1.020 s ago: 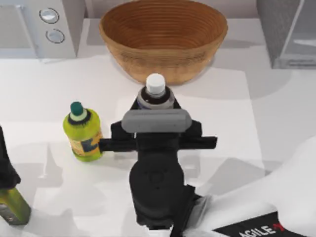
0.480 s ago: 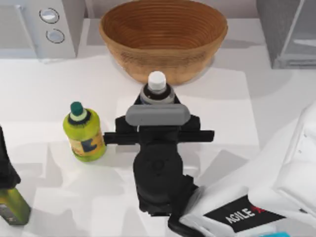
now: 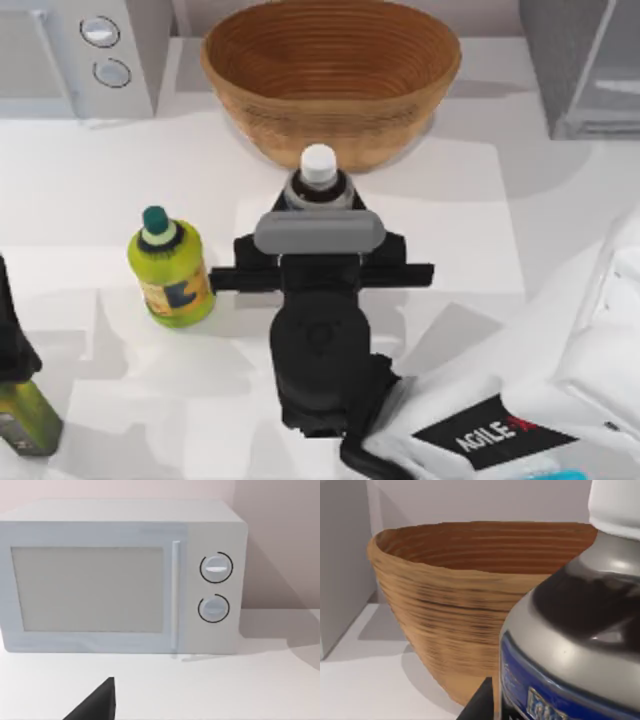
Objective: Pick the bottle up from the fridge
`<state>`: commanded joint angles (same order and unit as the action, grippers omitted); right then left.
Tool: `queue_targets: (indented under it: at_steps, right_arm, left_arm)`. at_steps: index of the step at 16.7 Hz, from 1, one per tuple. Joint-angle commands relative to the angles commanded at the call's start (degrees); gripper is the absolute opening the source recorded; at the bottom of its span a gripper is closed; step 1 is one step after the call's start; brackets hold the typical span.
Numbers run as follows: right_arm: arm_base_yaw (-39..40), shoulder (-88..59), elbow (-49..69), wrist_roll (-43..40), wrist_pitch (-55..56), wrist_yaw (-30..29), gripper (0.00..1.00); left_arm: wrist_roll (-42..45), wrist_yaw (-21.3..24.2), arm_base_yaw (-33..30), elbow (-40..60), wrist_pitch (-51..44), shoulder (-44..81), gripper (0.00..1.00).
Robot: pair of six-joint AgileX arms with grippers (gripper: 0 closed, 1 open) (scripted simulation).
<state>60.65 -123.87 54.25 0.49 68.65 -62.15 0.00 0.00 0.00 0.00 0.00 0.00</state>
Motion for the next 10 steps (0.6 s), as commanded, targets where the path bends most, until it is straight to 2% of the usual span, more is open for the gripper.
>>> queue_targets:
  at_steps: [4, 10]
  right_arm:
    - [0.0, 0.0, 0.0, 0.0, 0.0, 0.0, 0.98]
    - [0.0, 0.0, 0.0, 0.0, 0.0, 0.0, 1.0]
  left_arm:
    - [0.0, 0.0, 0.0, 0.0, 0.0, 0.0, 1.0]
    - [0.0, 0.0, 0.0, 0.0, 0.0, 0.0, 1.0]
